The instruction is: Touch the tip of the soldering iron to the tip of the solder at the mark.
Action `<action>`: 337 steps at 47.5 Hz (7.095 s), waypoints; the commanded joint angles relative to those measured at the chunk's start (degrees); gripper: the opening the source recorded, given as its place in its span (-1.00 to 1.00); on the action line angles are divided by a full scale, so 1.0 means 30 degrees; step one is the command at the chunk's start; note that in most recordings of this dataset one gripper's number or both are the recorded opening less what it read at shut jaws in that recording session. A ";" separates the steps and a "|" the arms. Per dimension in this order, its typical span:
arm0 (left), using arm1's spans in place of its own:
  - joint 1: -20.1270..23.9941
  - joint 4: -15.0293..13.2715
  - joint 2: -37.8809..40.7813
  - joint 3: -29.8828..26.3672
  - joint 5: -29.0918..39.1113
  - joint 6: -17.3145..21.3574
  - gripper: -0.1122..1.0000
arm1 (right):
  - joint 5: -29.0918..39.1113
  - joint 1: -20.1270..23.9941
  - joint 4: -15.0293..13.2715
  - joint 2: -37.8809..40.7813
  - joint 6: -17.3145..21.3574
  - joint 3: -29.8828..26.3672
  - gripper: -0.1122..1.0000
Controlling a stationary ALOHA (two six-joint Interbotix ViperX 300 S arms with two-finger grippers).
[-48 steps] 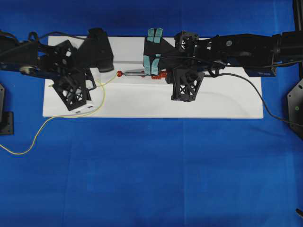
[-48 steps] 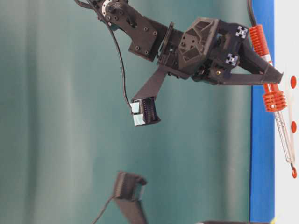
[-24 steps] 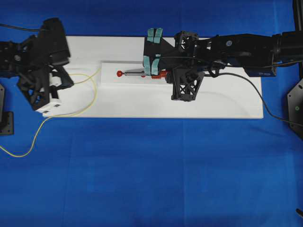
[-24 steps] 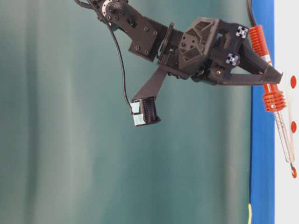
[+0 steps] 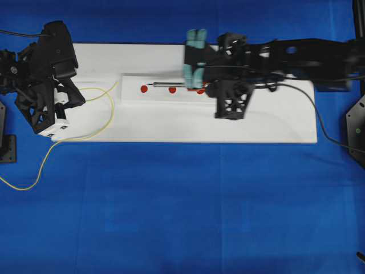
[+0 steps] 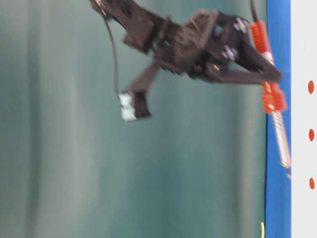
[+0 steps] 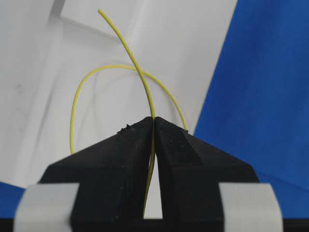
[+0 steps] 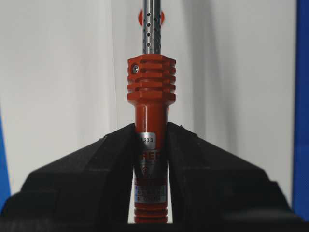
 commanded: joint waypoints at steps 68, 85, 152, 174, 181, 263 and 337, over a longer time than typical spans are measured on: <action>-0.0322 0.0029 1.0371 -0.7354 -0.0938 -0.0176 -0.78 | -0.1318 -0.0850 -0.0439 -0.4424 0.0293 0.4014 -0.69; -0.0205 0.0029 1.0342 -0.7354 -0.0879 -0.0234 -0.78 | -0.1699 -0.0850 -0.0352 -0.4307 0.0322 0.4277 -0.69; -0.0234 0.0029 1.0371 -0.7412 -0.0527 -0.0264 -0.78 | -0.2402 -0.0293 -0.0322 -0.1055 0.0352 0.3340 -0.69; -0.0234 0.0029 1.0547 -0.7793 -0.0234 -0.0264 -0.78 | -0.2344 -0.0322 -0.0352 -0.1055 0.0322 0.3398 -0.69; -0.0234 0.0029 1.0547 -0.7793 -0.0205 -0.0264 -0.78 | -0.2314 -0.0322 -0.0352 -0.1055 0.0322 0.3428 -0.69; -0.0527 0.0029 0.7412 -0.6416 -0.0264 -0.0293 -0.78 | -0.2197 -0.0322 -0.0293 -0.1055 0.0322 0.3428 -0.69; -0.0586 0.0029 0.8320 -0.7354 -0.1582 -0.0850 -0.78 | -0.1816 -0.0732 -0.0850 -0.8232 0.0586 0.7705 -0.69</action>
